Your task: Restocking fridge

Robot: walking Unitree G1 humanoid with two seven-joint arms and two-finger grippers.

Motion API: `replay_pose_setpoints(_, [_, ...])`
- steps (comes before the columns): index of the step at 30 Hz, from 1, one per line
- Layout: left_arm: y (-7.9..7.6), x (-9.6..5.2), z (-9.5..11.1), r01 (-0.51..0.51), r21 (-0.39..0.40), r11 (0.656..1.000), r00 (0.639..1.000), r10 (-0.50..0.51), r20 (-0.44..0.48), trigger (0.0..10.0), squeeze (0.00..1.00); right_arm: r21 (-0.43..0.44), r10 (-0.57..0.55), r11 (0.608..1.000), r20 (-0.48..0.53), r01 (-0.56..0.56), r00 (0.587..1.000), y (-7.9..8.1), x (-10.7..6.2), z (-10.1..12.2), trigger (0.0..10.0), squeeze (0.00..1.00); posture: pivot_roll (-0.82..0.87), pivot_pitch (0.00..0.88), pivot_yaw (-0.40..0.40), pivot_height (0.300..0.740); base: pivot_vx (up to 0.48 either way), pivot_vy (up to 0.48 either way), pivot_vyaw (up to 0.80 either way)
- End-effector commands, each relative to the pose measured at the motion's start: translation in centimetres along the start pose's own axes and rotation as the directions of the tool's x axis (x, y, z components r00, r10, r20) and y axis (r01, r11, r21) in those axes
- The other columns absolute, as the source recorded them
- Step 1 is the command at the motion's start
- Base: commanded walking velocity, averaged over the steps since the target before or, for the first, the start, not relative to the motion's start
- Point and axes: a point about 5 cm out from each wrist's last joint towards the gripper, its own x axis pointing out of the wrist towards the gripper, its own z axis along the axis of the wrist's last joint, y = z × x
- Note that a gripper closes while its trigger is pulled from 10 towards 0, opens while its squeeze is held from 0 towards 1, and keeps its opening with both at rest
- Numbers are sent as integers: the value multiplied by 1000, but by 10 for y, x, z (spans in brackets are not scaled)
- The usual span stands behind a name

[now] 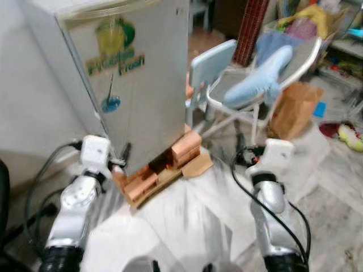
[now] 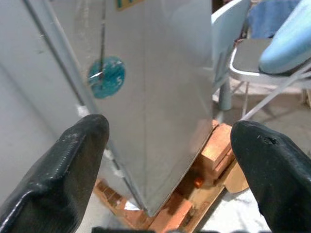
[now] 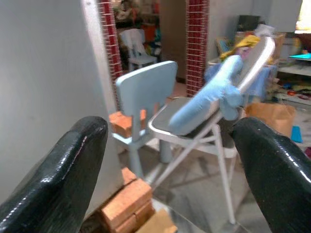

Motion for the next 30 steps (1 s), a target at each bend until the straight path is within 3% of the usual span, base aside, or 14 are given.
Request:
replay_pose_setpoints(1, [-6,6,8,20,12,1000,999,-21,34,10000,0,-15,-7,1000,17,8,1000,-7,7,5,10000,0,9,6,21,740,0,480,0])
replay_pose_setpoints(9, [-11,2,7,45,22,999,998,-46,50,10000,0,-54,-1,999,21,2,1000,-5,19,10,10000,0,29,24,5,740,0,463,0])
replay_pose_setpoints(16, [-14,5,9,56,2,998,996,-56,66,10000,0,-51,74,996,-4,-74,997,5,18,8,10000,0,12,25,-5,740,0,449,0])
replay_pose_setpoints(24, [-19,3,4,79,2,997,995,-79,69,10000,0,-58,100,993,-25,-101,995,4,13,5,10000,0,9,25,-15,740,0,433,0])
replay_pose_setpoints(30, [-27,0,2,93,-4,996,993,-92,76,10000,0,-93,112,989,-25,-113,993,0,19,7,10000,0,7,15,-37,740,413,64,0])
